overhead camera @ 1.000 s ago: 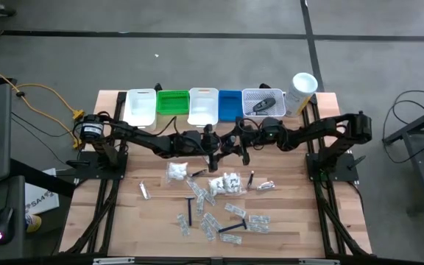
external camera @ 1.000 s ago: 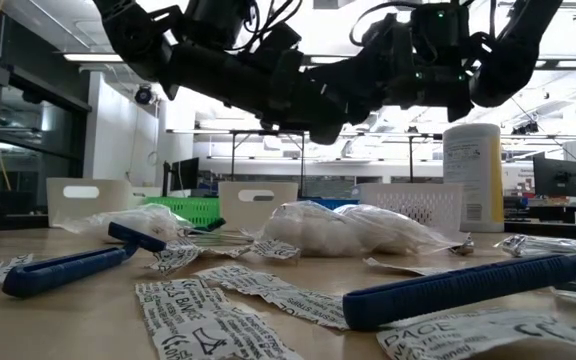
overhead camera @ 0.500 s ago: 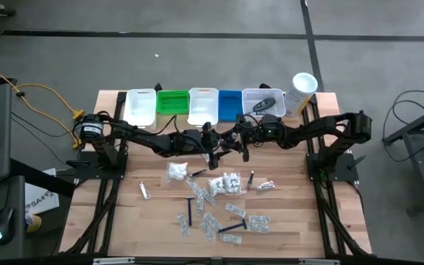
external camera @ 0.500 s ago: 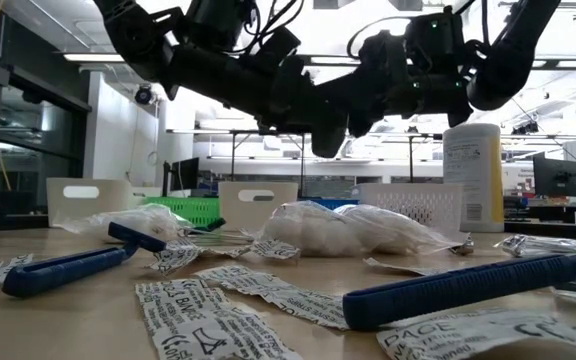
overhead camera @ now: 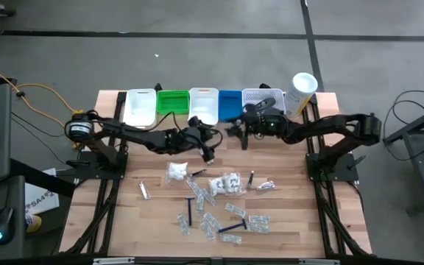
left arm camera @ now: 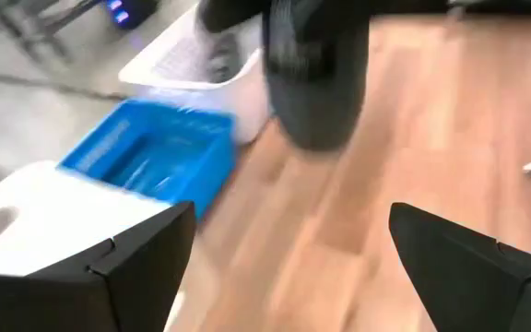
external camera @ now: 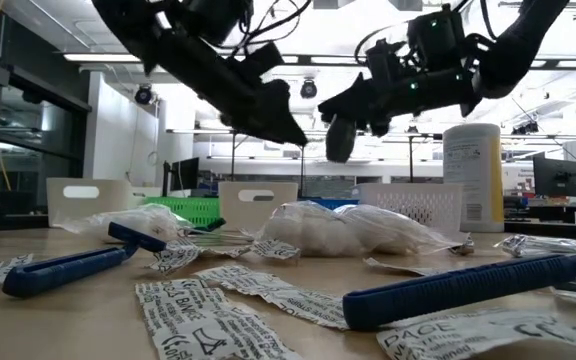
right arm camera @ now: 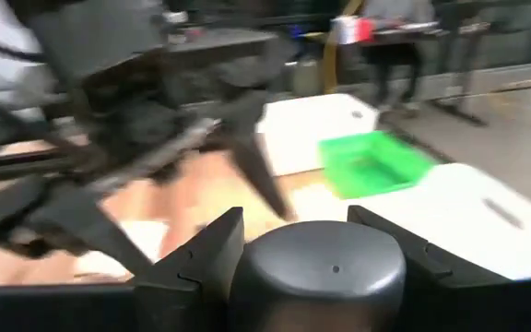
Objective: Pick & Place Travel size toiletries
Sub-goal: Put the black deodorant into the right white bin
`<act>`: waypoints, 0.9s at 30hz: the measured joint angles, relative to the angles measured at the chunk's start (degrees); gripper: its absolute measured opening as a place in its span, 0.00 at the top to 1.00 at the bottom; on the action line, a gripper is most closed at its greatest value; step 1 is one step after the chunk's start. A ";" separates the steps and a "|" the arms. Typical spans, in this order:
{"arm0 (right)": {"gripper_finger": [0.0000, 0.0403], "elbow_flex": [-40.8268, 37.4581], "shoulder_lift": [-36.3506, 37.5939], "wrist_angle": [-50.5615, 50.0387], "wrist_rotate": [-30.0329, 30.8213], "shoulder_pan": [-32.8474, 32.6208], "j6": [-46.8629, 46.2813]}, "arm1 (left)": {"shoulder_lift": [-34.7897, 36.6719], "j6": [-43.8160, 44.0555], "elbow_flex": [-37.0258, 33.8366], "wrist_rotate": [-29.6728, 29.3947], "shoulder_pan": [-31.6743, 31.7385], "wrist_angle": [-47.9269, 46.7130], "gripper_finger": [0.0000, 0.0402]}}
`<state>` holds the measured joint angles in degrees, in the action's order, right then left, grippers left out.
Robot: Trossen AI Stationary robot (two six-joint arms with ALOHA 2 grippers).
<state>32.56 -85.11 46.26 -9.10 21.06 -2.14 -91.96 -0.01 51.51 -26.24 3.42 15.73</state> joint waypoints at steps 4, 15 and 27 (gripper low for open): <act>0.57 0.02 5.29 -6.30 8.12 3.07 1.59 | 2.36 0.26 -0.71 -5.42 -0.04 -3.14 0.15; 0.57 0.07 6.59 -13.08 23.62 18.50 1.07 | 9.70 4.98 -15.44 -8.56 4.65 5.37 0.18; 0.55 0.06 -3.40 -5.49 13.97 24.48 -4.29 | 13.15 4.81 -20.50 -5.07 9.03 8.95 0.18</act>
<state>32.62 -88.52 40.77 4.87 45.54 -6.43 -78.81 4.80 31.00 -31.31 12.45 24.68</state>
